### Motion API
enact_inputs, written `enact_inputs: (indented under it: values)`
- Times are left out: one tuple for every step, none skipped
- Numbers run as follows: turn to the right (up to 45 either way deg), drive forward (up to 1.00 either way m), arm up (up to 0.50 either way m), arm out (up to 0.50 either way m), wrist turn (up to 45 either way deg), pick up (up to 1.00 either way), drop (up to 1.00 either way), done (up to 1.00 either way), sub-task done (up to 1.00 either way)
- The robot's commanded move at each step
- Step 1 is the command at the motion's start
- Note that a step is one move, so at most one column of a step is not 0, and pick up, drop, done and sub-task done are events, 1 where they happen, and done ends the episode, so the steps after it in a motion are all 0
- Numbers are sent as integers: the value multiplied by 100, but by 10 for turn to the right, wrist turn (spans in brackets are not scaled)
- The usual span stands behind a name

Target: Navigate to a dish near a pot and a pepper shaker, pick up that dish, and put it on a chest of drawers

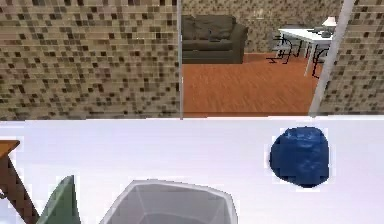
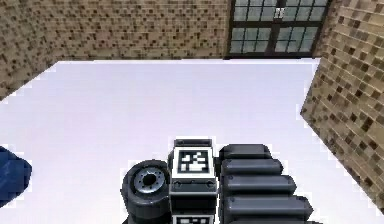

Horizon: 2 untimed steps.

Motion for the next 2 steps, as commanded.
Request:
enact_inputs:
  values:
    - [0, 80, 0, 0, 0, 0, 0, 0, 0]
    - [-450, 0, 0, 0, 0, 0, 0, 0, 0]
